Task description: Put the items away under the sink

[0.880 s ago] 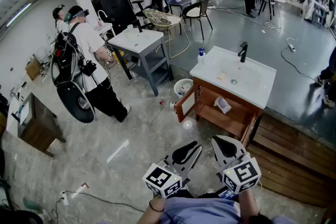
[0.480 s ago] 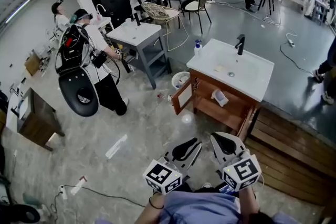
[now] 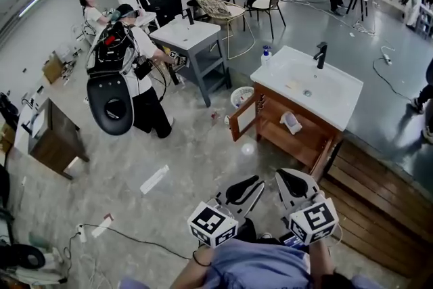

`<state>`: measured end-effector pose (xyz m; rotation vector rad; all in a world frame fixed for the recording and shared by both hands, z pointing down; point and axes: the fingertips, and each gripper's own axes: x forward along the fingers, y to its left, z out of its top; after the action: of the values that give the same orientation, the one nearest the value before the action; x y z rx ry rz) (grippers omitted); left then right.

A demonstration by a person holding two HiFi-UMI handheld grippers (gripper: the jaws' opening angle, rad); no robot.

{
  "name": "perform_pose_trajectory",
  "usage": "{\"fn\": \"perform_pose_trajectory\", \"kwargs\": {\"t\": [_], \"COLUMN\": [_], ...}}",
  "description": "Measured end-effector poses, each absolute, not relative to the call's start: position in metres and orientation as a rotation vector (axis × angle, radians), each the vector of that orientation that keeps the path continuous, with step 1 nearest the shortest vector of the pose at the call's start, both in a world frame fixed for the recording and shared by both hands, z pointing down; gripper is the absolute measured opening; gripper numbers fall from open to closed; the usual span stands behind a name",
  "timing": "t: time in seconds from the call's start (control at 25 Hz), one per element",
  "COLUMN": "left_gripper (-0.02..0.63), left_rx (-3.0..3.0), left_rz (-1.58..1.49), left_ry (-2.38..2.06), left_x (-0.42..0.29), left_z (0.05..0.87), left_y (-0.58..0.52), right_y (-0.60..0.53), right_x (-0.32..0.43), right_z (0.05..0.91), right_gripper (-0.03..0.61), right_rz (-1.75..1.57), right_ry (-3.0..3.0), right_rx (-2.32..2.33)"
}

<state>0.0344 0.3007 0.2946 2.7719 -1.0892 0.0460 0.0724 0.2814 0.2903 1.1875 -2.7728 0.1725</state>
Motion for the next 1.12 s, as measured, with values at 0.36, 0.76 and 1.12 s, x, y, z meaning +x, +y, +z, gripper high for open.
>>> {"fn": "perform_pose_trajectory", "kwargs": {"t": [0.36,0.76,1.12], "left_gripper": [0.066,0.066,0.066], "left_rx": [2.763,2.770,2.774], "left_rz": [0.083,0.077,0.117], "left_ry": [-1.082,-1.002,-0.984], "left_x": [0.033,0.023,-0.015], "left_z": [0.306,0.319,0.320], "left_y": [0.275,0.191,0.092], "right_y": [0.254,0.178,0.087], "right_x": [0.072,0.077,0.038], "right_z": [0.301,0.320,0.332], "right_gripper": [0.012,0.012,0.012], "right_rz": [0.211,0.264,0.333], "right_ry": [-2.774,-2.711,-2.672], "right_rx": [1.191,1.262,1.242]}}
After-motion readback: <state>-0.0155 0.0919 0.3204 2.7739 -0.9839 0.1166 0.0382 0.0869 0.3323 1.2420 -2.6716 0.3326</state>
